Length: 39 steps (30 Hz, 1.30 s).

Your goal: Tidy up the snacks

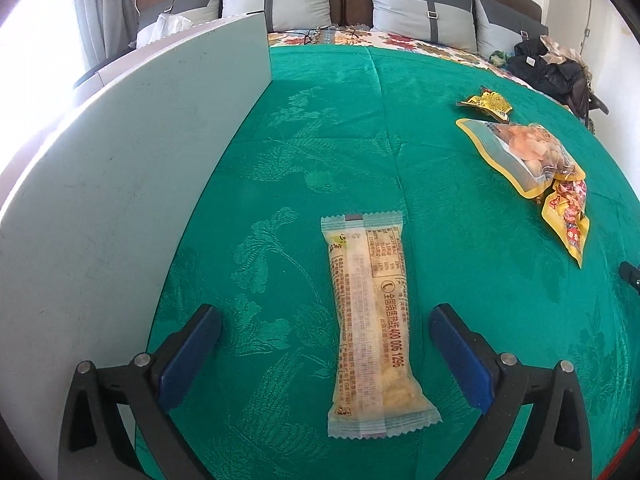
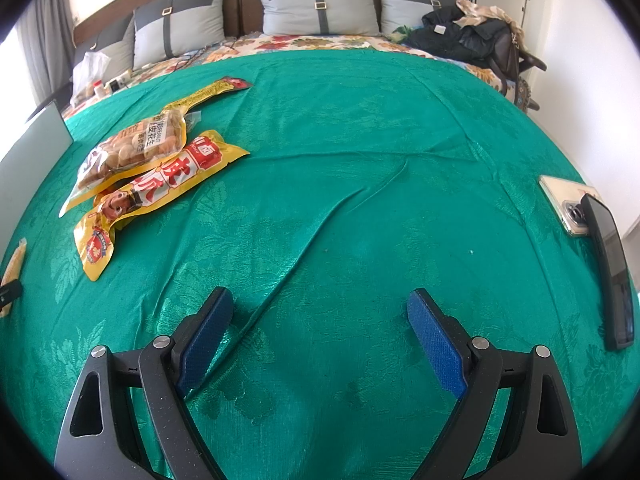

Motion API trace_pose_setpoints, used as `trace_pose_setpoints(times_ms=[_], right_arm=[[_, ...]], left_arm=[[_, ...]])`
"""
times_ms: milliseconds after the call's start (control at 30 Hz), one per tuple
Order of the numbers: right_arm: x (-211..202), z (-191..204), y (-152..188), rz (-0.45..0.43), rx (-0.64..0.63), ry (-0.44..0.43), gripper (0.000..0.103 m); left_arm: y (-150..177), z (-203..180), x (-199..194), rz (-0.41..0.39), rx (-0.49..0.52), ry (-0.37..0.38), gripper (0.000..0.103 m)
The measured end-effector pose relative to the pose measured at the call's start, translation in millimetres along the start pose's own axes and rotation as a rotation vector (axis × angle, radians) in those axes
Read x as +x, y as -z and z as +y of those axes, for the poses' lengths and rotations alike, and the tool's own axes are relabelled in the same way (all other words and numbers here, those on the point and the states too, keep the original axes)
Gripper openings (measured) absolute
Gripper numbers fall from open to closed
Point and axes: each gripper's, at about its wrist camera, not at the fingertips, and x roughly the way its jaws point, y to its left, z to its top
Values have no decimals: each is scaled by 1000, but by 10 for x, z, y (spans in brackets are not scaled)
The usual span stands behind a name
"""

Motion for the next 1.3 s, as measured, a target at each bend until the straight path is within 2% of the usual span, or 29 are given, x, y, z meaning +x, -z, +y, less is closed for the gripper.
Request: trace_pose_setpoints(times_ms=[967, 1033, 1067, 1167, 1300], right_arm=[[-1, -7, 4, 0, 2, -1, 92], [-11, 2, 0, 20, 25, 5, 91], [-27, 4, -30, 46, 66, -4, 91], [-113, 115, -204, 40, 220, -193, 89], [76, 613, -529, 98, 240, -275, 88]], left_arm=[[40, 8, -33, -22, -8, -4, 103], [40, 8, -33, -22, -8, -4, 103], [41, 9, -33, -22, -8, -4, 103], [44, 10, -40, -22, -8, -4, 103], [45, 11, -42, -22, -8, -4, 103]])
